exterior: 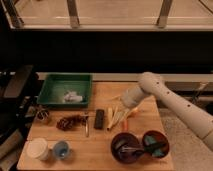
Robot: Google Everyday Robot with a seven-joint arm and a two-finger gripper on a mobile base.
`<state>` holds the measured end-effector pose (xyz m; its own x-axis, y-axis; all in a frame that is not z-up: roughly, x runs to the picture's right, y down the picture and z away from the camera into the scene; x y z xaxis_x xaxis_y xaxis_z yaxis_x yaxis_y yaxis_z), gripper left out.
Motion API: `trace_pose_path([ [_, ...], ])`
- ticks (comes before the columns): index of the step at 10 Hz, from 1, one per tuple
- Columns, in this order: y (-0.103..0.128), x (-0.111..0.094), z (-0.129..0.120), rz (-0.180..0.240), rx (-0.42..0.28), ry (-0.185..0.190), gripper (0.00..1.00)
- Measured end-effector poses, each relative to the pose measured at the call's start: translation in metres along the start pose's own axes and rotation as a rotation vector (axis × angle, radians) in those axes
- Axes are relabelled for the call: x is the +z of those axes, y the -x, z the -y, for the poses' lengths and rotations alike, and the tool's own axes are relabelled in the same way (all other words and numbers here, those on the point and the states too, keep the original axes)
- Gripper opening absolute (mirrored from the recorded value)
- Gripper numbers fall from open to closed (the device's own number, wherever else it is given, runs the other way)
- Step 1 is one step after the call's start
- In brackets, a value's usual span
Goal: Place banana in table surface
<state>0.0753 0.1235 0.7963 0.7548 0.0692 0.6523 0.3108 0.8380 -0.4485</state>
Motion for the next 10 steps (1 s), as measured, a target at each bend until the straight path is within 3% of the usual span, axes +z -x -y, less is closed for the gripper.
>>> trace_pose_path([
  [3, -0.011, 0.034, 0.000, 0.020, 0.011, 0.006, 0.74],
  [7, -0.015, 0.080, -0.005, 0.050, 0.028, 0.052, 0.74],
  [10, -0.010, 0.095, -0.009, 0.065, 0.021, 0.082, 0.50],
])
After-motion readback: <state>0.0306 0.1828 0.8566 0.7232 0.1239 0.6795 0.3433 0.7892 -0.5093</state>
